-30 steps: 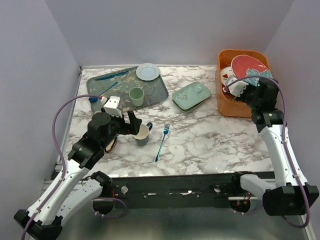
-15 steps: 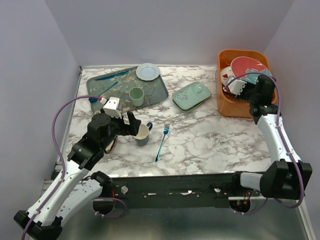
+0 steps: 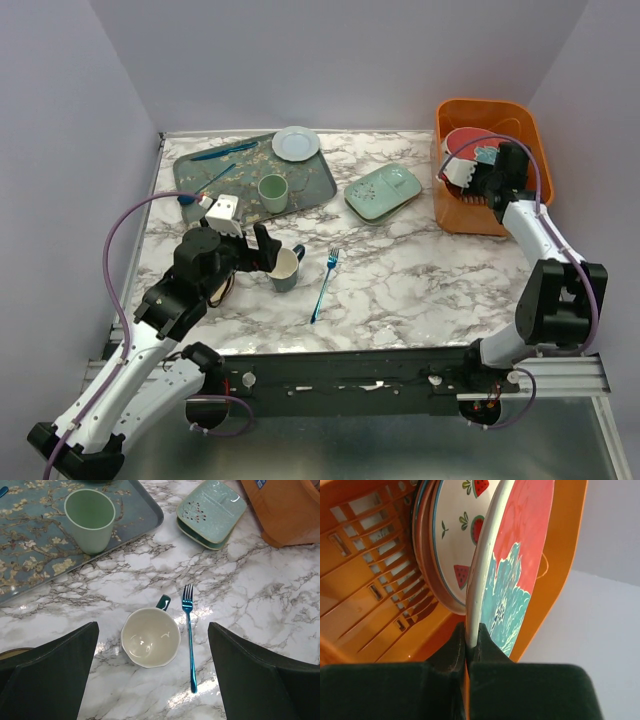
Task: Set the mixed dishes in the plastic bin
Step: Place the plate in the plastic bin.
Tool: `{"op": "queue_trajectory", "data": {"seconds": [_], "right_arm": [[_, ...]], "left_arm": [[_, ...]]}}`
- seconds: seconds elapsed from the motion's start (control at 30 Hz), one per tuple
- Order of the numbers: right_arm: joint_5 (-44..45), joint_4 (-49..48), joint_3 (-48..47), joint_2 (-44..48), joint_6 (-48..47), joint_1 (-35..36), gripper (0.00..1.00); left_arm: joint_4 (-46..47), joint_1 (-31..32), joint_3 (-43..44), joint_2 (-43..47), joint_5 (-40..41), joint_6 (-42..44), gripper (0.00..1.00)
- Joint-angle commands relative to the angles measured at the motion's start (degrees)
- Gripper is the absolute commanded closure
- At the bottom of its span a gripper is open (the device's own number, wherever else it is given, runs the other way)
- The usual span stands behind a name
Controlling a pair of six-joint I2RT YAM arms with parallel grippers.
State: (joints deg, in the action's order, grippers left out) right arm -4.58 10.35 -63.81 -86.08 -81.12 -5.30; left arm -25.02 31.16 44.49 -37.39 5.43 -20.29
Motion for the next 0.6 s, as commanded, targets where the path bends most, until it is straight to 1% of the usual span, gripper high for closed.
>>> {"op": "queue_trajectory", "data": {"seconds": [0.0, 0.3, 0.57], "right_arm": [[-2.19, -7.98, -8.34, -2.93, -2.29, -0.41, 1.00], [-0.78, -4.64, -15.99, -11.29, -1.41, -0.68, 1.00], [0.01, -3.14, -18.45, -15.34, -1.14, -0.85, 1.00]], "left_arm": [[0.05, -0.40, -0.63, 0.47, 0.90, 0.87, 0.01], [0.14, -1.01, -0.55, -0.41, 0.55, 0.96, 0.01], [0.23, -1.89, -0.54, -1.11, -0.25, 1.05, 0.01]]}}
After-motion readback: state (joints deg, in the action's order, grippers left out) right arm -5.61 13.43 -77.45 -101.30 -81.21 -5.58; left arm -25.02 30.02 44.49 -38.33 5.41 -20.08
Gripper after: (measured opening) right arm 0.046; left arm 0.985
